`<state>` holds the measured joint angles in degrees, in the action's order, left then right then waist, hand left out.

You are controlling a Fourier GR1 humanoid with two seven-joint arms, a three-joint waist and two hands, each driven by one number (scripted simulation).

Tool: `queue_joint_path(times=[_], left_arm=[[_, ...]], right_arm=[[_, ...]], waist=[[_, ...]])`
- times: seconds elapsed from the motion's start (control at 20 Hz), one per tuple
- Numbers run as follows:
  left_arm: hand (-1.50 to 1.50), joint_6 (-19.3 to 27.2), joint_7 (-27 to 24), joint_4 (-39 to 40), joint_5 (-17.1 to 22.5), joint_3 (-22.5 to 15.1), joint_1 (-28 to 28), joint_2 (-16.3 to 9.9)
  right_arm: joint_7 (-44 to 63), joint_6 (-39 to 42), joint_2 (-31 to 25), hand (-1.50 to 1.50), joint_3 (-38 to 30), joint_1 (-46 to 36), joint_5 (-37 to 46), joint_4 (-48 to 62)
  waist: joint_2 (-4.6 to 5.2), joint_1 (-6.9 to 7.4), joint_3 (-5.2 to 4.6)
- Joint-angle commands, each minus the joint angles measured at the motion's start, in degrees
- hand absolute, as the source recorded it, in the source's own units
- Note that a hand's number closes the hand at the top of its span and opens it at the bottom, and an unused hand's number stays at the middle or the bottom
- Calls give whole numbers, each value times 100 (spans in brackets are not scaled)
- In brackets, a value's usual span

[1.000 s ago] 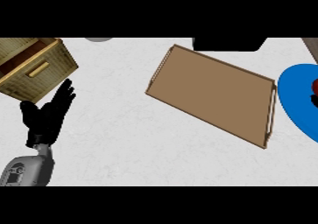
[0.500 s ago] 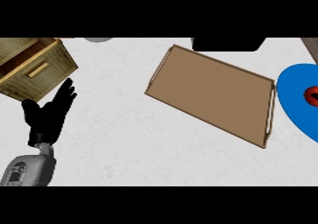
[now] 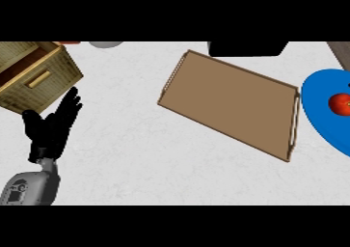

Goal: Pick the tomato from the tray and place it in the plate

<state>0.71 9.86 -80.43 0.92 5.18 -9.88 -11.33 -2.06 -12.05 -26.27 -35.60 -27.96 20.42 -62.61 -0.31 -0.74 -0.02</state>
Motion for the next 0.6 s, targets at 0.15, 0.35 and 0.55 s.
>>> queue_joint_path(times=[0.15,0.35,0.55], left_arm=[[0,-132,-163,257,73,113,-163,-37],[0,-80,-365,214,-64,75,195,60],[0,64,182,-114,-188,-144,-128,225]], right_arm=[[515,856,368,-150,-314,536,-1260,-832],[-287,1273,-119,-150,-565,954,-1643,-297],[-416,1263,-209,-150,-589,1236,-1917,-535]], waist=[[20,14,0],[36,68,4],[30,64,3]])
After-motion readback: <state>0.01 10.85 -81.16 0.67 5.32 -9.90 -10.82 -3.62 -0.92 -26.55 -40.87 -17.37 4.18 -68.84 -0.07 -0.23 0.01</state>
